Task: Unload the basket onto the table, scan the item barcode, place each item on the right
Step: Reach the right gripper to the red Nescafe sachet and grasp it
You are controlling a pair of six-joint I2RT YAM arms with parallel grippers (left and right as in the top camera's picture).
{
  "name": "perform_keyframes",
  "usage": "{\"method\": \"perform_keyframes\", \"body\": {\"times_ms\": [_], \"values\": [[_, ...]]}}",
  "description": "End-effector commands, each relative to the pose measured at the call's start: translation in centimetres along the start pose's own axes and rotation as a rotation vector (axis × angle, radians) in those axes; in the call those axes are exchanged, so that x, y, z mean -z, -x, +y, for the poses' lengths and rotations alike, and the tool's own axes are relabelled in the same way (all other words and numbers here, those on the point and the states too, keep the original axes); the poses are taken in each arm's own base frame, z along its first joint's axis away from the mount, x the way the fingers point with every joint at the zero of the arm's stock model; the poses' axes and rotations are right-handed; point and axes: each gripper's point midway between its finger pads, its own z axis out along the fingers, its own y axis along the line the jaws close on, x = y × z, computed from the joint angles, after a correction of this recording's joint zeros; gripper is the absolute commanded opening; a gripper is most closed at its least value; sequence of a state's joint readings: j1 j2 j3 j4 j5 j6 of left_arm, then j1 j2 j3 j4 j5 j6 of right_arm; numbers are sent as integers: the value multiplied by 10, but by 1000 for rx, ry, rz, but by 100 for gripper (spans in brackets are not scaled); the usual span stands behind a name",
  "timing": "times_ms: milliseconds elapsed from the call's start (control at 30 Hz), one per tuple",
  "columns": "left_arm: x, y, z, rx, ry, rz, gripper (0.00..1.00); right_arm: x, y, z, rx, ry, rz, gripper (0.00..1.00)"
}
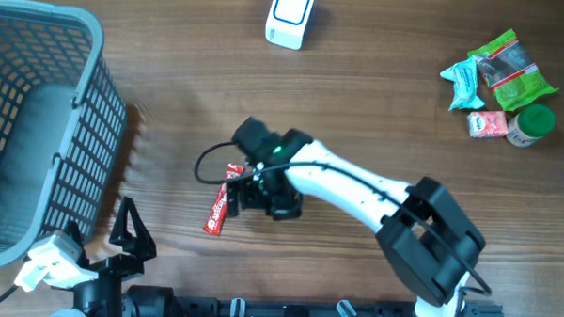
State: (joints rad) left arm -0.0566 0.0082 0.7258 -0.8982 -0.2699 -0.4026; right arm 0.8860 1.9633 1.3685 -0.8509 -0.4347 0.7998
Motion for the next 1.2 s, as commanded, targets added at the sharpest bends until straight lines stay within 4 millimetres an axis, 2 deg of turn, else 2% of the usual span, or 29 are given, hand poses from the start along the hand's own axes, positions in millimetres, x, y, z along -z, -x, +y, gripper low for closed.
{"method": "perform_keyframes", "body": {"times_ms": [0,133,300,467,533,633,767,833,900,967,1100,1167], "values": [[1,0,-1,8,-5,-3,100,-3,7,18,-89,-34,-127,100],[1,0,-1,8,-4,-3,100,-8,35,23,-53,-95,-332,100],[1,0,-1,8,-4,-3,100,-31,60,28,-19,-82,-396,99],[1,0,-1,8,-4,-3,100,-45,79,13,-2,-183,-457,99],[1,0,-1,8,-4,-3,100,-48,78,6,-3,-228,-458,96],[1,0,-1,8,-4,-3,100,-59,71,-2,12,-267,-427,80],[1,0,-1,8,-4,-3,100,-93,58,-15,14,-288,-318,79],[1,0,-1,8,-5,-3,100,-104,52,-15,11,-283,-262,73],[1,0,-1,8,-4,-3,100,-109,42,-13,0,-274,-197,62],[1,0,-1,8,-4,-3,100,-114,30,-9,-20,-262,-154,57],[1,0,-1,8,-4,-3,100,-113,18,-23,-143,-336,-159,47],[1,0,-1,8,-4,-3,100,-115,15,-32,-193,-358,-141,45]]}}
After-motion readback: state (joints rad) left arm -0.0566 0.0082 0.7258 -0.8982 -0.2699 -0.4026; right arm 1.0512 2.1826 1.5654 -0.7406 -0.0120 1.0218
